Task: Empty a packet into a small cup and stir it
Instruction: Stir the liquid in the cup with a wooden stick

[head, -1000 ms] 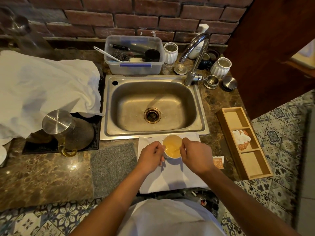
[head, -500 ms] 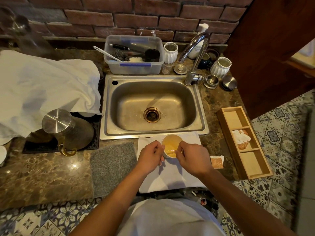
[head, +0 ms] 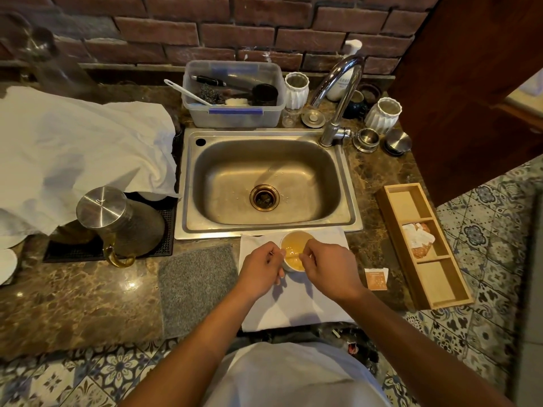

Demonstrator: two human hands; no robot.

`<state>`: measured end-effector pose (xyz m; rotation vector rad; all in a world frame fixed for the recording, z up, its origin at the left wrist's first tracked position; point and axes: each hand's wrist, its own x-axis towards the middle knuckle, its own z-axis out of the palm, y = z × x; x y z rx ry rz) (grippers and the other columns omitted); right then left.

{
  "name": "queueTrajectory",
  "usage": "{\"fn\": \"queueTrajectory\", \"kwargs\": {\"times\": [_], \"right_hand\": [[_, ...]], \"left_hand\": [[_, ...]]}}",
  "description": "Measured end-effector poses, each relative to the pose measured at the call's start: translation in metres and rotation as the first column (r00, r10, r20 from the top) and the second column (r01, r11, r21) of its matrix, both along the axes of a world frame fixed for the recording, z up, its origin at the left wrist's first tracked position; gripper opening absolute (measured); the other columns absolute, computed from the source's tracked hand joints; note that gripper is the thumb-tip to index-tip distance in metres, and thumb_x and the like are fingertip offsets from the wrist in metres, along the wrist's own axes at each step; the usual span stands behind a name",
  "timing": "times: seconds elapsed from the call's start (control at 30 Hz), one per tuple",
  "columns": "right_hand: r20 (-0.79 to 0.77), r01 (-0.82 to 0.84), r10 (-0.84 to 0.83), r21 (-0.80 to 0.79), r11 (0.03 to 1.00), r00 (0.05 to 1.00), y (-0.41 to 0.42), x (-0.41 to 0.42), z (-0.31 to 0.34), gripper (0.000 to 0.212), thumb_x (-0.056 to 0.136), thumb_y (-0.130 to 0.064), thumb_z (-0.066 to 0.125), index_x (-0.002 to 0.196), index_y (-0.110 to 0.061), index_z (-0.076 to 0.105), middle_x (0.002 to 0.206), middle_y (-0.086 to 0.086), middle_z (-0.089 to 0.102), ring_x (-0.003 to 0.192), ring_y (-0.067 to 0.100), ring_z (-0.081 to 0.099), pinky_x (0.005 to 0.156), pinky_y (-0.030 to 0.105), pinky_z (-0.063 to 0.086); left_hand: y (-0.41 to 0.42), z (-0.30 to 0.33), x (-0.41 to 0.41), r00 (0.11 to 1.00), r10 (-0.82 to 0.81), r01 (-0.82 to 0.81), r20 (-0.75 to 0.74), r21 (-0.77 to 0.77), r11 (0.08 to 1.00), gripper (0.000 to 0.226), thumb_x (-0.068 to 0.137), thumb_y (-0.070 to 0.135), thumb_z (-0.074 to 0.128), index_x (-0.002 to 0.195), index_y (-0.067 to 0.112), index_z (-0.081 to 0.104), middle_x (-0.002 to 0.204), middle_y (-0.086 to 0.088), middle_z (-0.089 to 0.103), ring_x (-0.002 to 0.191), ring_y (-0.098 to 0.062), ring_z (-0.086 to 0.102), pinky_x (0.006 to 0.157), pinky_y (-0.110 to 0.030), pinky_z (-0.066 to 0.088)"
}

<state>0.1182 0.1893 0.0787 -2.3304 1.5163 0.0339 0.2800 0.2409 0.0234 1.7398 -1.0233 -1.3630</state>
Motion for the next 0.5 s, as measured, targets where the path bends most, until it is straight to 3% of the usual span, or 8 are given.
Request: {"fn": "queueTrajectory", "kwargs": {"times": [0.07, 0.2, 0.37, 0.5], "right_hand": [[-0.031, 0.007, -0.007, 0.006, 1.000, 0.999, -0.002, -0.003, 0.003, 0.026, 0.099, -0.040, 0.050, 0.105, -0.021, 0.067, 0.090, 0.000, 0.074, 0.076, 0.019, 0.067, 0.064, 0.026, 0.048], [-0.125, 0.040, -0.047, -0.056, 0.998, 0.991, -0.008, -0.006, 0.007, 0.025, 0.097, -0.039, 0.048, 0.101, -0.021, 0.065, 0.085, 0.000, 0.073, 0.072, 0.020, 0.067, 0.067, 0.034, 0.059], [-0.078, 0.016, -0.025, -0.116, 0.993, 0.997, -0.006, 0.005, 0.006, 0.028, 0.103, -0.037, 0.047, 0.117, -0.019, 0.064, 0.097, 0.002, 0.075, 0.079, 0.020, 0.070, 0.070, 0.029, 0.056], [-0.023, -0.003, 0.001, -0.089, 0.996, 1.000, -0.003, 0.010, 0.001, 0.027, 0.103, -0.040, 0.045, 0.108, -0.021, 0.065, 0.091, 0.002, 0.075, 0.075, 0.021, 0.067, 0.065, 0.028, 0.049]], "left_hand": [[0.000, 0.000, 0.000, 1.000, 0.004, -0.004, -0.008, 0.001, 1.000, 0.030, 0.104, 0.027, 0.053, 0.083, 0.006, 0.058, 0.066, -0.010, 0.069, 0.052, -0.018, 0.060, 0.059, -0.028, 0.049], [0.000, 0.001, 0.000, 1.000, 0.010, -0.010, -0.020, 0.011, 1.000, 0.032, 0.104, 0.027, 0.053, 0.086, 0.001, 0.057, 0.064, -0.007, 0.067, 0.054, -0.019, 0.060, 0.061, -0.031, 0.050], [0.000, 0.002, 0.000, 1.000, 0.003, -0.002, -0.016, 0.017, 1.000, 0.029, 0.104, 0.027, 0.052, 0.083, 0.007, 0.058, 0.064, -0.006, 0.068, 0.054, -0.018, 0.060, 0.062, -0.033, 0.052], [0.001, 0.005, 0.000, 1.000, 0.002, -0.001, -0.018, 0.011, 1.000, 0.028, 0.104, 0.025, 0.052, 0.078, 0.018, 0.057, 0.064, -0.006, 0.067, 0.053, -0.017, 0.059, 0.061, -0.030, 0.050]]}}
